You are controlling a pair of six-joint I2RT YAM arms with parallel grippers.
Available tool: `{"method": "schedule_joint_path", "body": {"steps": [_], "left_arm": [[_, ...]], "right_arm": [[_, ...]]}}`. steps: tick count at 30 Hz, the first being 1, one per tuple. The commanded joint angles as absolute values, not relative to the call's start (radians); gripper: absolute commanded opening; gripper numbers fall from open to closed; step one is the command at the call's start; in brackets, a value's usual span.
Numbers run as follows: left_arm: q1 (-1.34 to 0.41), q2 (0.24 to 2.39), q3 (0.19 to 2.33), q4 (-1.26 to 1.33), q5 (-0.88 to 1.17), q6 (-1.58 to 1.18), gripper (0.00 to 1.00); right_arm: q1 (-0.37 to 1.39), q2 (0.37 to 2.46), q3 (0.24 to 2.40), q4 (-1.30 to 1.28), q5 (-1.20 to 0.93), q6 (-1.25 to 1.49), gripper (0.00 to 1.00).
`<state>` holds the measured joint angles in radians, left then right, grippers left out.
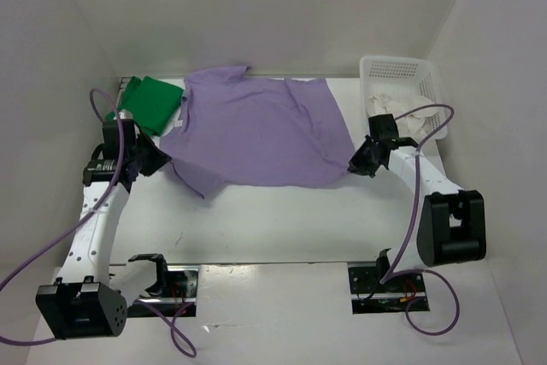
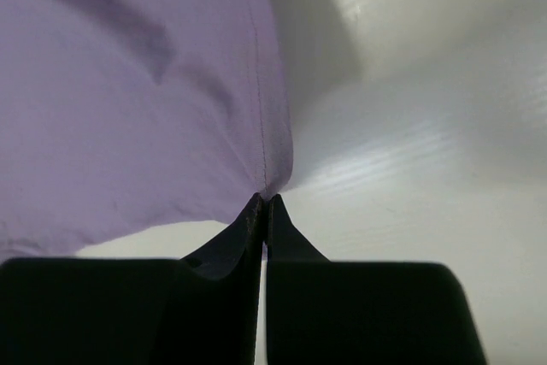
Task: Fold and stack the t-shirts
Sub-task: Flatten out the tshirt, then fold the flattened tshirt in 1/3 of the way
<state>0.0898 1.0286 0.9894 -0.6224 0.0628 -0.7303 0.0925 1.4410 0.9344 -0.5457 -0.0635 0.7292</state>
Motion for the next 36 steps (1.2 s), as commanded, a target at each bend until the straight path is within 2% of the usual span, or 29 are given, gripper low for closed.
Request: {"method": "schedule_joint_path", "body": {"steps": [1,7,11,17,25,36], "left_arm": [[0.084,0.992,0.942,-0.658,0.064,-0.698,0.08],[0.084,0.973,0.919,-0.781,0.092,-0.669,0.05],[0.084,0.982,0.974,-0.917,0.045,-0.658,0.00],[0.084,1.028,1.078,-0.976,0.009,-0.658,0.00],[0.084,1.123,1.150,-0.795,0.037,-0.676,0.00],[0.084,1.419,1.322,-0.618,0.057,-0.667,0.00]], "right_arm": [[0.091,1.345,0.896,-0.560,-0.068,0.758,0.00],[0.051,1.247,0.871,-0.667,-0.067,0.770,0.00],[0.009,1.166,0.871,-0.770,-0.087,0.770,0.00],[0.000,1.117,0.853,-0.841,-0.100,0.770,0.00],[-0.081,1.198,0.841,-0.726,-0.166,0.747,0.00],[-0.081,1.388,0.906,-0.565,-0.121,0.788,0.00]]}}
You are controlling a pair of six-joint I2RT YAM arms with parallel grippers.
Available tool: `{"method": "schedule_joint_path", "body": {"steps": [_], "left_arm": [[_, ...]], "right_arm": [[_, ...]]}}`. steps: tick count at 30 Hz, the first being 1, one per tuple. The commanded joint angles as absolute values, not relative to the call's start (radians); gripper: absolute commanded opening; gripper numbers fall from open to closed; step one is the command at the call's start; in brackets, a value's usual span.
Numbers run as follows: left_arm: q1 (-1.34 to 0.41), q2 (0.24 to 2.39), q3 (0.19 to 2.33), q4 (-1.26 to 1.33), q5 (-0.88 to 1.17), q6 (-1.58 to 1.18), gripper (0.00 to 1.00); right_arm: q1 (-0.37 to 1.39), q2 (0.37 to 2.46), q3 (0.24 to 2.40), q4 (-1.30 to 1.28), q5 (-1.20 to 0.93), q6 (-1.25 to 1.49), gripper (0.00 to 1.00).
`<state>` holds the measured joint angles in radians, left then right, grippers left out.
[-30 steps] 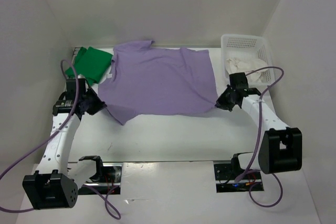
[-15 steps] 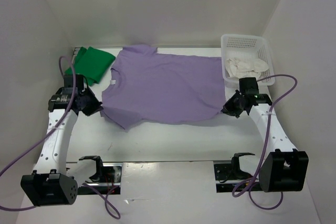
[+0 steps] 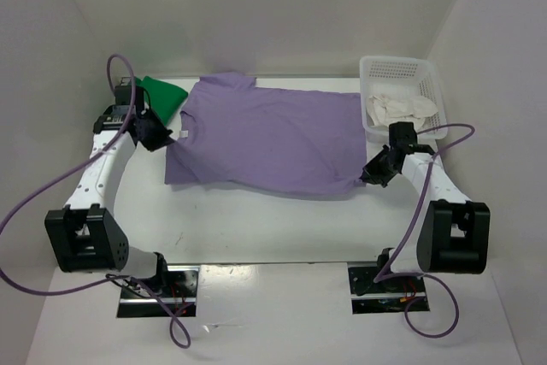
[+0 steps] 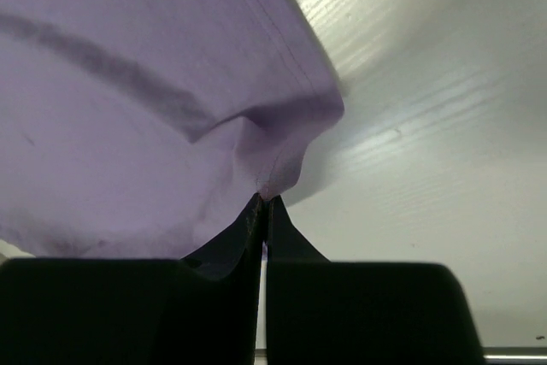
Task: Fold and stack the t-shirts
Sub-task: Fold the flattened tshirt in 1/3 of the way
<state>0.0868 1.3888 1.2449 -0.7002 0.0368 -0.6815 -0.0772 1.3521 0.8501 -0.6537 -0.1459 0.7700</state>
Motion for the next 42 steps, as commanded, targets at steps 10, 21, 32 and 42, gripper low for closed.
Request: {"method": "schedule_joint_path", "body": {"steps": [10,21,32,42], "left_arm": [[0.084,1.623,1.551,-0.565,0.046,-0.676,0.00],[0.045,1.841,1.709,-0.509,0.003,-0.658,0.00],[-0.025,2.017,1.850,-0.491,-0.061,-0.615,0.40],[-0.025,1.642,1.522,-0.477,-0.104,-0.577,0.77]], "right_arm": [[-0.072,1.509,1.104,-0.516,-0.066,0.830,0.00],[0.001,1.695,1.284,-0.453,-0.020,0.862,0.00],[0.032,1.730,1.316,-0.453,0.084,0.862,0.02],[0.041,1.617,1.356,-0.469,0.094,0.839,0.34]]}}
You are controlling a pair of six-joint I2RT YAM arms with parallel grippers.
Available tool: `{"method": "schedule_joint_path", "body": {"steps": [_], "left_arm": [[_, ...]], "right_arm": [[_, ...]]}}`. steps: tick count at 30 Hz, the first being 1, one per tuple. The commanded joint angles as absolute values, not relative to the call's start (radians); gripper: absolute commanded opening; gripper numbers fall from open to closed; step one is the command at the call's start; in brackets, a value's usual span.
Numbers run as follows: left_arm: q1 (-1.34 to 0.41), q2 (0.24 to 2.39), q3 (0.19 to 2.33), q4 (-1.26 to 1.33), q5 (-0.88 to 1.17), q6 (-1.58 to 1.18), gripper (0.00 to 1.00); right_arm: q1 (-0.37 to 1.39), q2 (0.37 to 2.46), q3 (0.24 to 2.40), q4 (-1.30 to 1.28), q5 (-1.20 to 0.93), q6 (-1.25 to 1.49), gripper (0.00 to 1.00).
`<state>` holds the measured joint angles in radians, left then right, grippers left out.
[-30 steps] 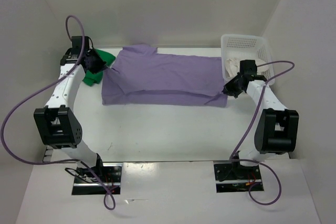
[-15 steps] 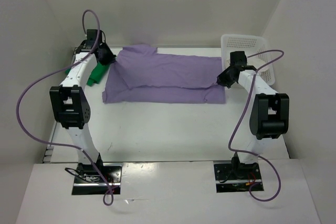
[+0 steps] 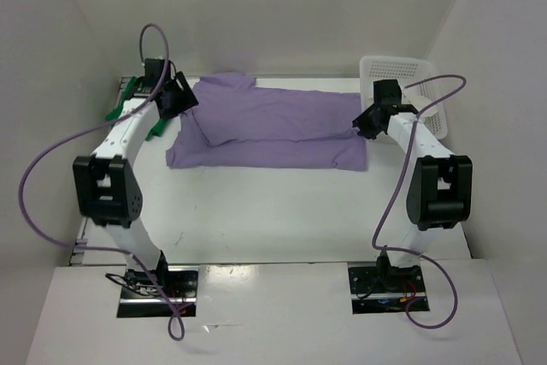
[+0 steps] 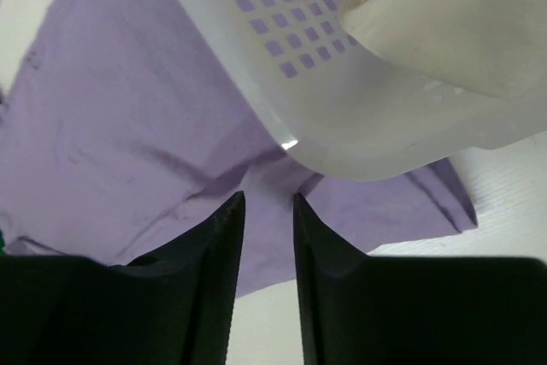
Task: Fold and stack the t-shirts
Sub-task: Fold the flattened tshirt in 1/3 of the way
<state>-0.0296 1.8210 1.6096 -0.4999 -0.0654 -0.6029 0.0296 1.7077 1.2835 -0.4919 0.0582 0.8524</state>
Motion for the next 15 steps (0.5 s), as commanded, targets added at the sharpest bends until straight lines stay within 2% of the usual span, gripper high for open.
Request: {"method": "schedule_joint_path", "body": {"steps": [1,3,4,6,8,9,10,11,12,13,15], "left_arm": [[-0.025,1.600,1.400,-0.468,-0.104,-0.577,0.73],[-0.025,1.485,1.278,-0.468,-0.083,-0.600,0.62],[-0.025,1.455,1.223,-0.468,-0.083,-0.600,0.50],[0.004,1.387,1.086,-0.468,-0.036,-0.626,0.42],[0.047,1.378,1.025,-0.440,0.006,-0.644,0.35],[0.072,1.387,0.987,-0.431,0.030,-0.658,0.35],[0.102,1.402,0.986,-0.422,0.066,-0.658,0.35],[0.112,1.439,0.974,-0.422,0.066,-0.678,0.35],[0.112,1.457,0.974,-0.407,0.075,-0.689,0.38],[0.127,1.472,0.974,-0.391,0.095,-0.702,0.48],[0.143,1.496,0.948,-0.364,0.104,-0.767,0.54]], "right_arm": [[0.041,1.605,1.356,-0.469,0.094,0.839,0.36],[0.051,1.579,1.344,-0.482,0.103,0.828,0.39],[0.060,1.542,1.335,-0.492,0.103,0.828,0.39],[0.080,1.503,1.284,-0.492,0.103,0.828,0.39],[0.098,1.455,1.229,-0.492,0.092,0.828,0.29],[0.118,1.441,1.206,-0.492,0.072,0.845,0.23],[0.130,1.428,1.183,-0.482,0.052,0.854,0.07],[0.146,1.419,1.142,-0.482,0.035,0.864,0.00],[0.165,1.404,1.122,-0.482,0.035,0.886,0.00],[0.208,1.404,1.103,-0.471,0.035,0.896,0.00],[0.236,1.394,1.040,-0.451,0.016,0.934,0.00]]}}
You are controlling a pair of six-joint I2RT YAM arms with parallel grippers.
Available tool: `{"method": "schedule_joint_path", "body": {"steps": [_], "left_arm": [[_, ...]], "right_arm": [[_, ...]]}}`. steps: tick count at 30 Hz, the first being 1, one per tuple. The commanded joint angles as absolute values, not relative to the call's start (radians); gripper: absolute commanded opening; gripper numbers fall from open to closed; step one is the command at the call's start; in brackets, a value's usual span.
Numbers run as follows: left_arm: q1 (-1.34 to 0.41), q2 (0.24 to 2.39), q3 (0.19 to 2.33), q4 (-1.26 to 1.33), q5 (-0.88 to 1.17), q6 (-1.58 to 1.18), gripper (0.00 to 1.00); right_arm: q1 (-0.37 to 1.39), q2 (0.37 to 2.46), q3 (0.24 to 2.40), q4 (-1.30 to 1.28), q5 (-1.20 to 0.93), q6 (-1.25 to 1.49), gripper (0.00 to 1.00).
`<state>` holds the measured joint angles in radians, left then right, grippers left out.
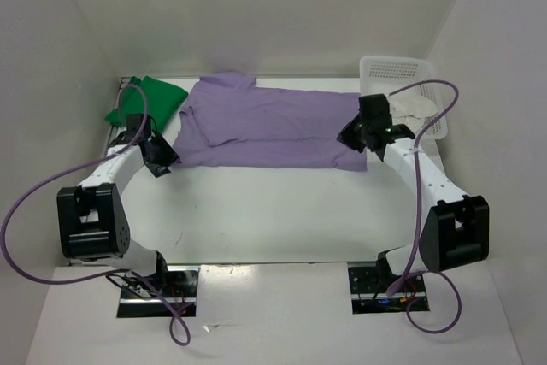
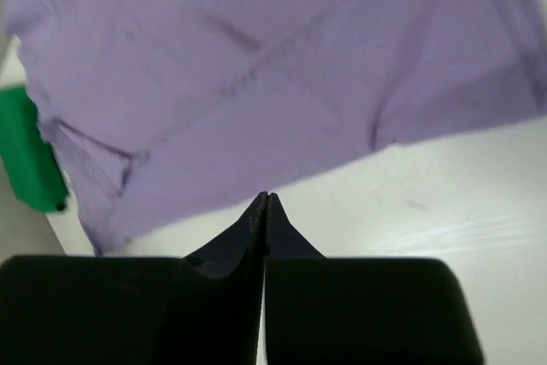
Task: Fold and stack the t-shirts
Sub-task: Fold the flattened tshirt in 1/3 of the way
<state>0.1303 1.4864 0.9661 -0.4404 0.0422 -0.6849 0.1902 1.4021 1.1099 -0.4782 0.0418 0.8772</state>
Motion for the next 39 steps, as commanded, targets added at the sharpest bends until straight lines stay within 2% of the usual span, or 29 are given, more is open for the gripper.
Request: {"method": "schedule_joint_path", "body": {"steps": [1,4,8,9,10,12,14,18,20,23,33,37,39], "left_arm": [[0.155,1.520,0.936,-0.323,0.104,-0.790,0.56],[0.176,1.560,0.922,-0.260,0.104,-0.867,0.56],[0.176,1.646,0.931,-0.216,0.075,-0.905,0.56],[0.176,1.657,0.931,-0.207,0.054,-0.917,0.53],[0.176,1.679,0.940,-0.207,0.045,-0.917,0.48],[0.176,1.704,0.950,-0.207,0.057,-0.917,0.42],[0.176,1.717,0.950,-0.207,0.057,-0.917,0.29],[0.198,1.717,0.950,-0.216,0.057,-0.908,0.12],[0.212,1.717,0.950,-0.225,0.057,-0.887,0.07],[0.222,1.695,0.950,-0.241,0.057,-0.862,0.03],[0.222,1.666,0.951,-0.268,0.044,-0.816,0.02],[0.222,1.666,0.931,-0.268,0.055,-0.807,0.02],[0.222,1.666,0.931,-0.268,0.055,-0.807,0.02]], "right_arm": [[0.236,1.394,1.011,-0.422,-0.003,0.948,0.00],[0.236,1.394,0.921,-0.393,-0.003,0.974,0.03],[0.236,1.394,0.852,-0.361,0.054,1.015,0.21],[0.224,1.394,0.841,-0.330,0.064,1.025,0.30],[0.213,1.410,0.832,-0.312,0.064,1.035,0.32],[0.189,1.437,0.821,-0.279,0.052,1.064,0.34],[0.178,1.473,0.812,-0.247,0.043,1.087,0.34],[0.167,1.482,0.811,-0.212,0.084,1.158,0.34],[0.140,1.492,0.799,-0.202,0.115,1.180,0.37],[0.075,1.482,0.750,-0.192,0.115,1.207,0.38],[0.015,1.411,0.698,-0.218,0.173,1.216,0.38],[0.006,1.497,0.719,-0.218,0.182,1.204,0.38],[-0.003,1.531,0.719,-0.218,0.195,1.204,0.31]]}}
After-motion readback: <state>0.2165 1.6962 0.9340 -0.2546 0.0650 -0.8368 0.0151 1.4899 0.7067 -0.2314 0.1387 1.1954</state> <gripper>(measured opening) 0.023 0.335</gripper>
